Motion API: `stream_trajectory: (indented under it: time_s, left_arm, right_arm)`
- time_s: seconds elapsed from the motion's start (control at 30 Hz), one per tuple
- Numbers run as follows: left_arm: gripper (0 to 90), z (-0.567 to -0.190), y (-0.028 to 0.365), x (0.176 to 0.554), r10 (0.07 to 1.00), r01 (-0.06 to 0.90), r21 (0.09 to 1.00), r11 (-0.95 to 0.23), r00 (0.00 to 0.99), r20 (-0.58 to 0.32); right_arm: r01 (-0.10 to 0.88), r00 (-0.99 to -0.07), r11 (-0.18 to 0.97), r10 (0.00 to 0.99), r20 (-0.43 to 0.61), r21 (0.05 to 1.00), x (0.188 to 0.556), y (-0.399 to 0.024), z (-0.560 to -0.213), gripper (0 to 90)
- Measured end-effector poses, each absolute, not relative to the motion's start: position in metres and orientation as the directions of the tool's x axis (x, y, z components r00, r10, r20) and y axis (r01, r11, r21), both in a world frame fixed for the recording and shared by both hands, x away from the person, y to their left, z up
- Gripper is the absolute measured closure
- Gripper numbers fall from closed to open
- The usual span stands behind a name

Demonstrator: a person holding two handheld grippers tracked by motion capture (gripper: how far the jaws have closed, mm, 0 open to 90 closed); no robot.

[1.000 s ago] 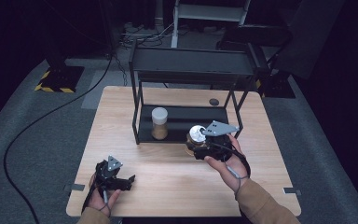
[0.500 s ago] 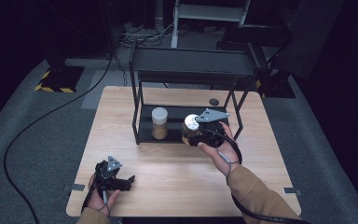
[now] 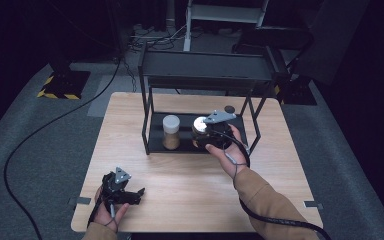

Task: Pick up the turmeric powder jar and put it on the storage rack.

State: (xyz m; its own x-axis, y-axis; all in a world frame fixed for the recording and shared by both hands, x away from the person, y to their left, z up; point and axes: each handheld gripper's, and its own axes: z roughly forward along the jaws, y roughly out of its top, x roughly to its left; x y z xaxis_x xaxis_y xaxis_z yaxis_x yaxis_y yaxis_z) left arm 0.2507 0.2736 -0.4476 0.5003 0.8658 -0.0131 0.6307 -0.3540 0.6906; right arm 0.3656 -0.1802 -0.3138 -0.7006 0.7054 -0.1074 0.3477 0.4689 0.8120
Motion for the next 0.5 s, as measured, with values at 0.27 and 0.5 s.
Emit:
stream_trajectory:
  time_s: [0.27,0.5]
  left_arm:
    - [0.5,-0.448,0.274,0.251,0.866,0.631,0.690,-0.354,0.500,-0.013]
    - [0.5,-0.447,0.274,0.251,0.866,0.632,0.689,-0.355,0.500,-0.013]
  right_arm:
    - [0.356,-0.698,0.475,0.708,-0.109,0.804,0.377,-0.171,-0.326,31.8]
    - [0.370,-0.693,0.479,0.713,-0.107,0.796,0.385,-0.166,-0.338,31.8]
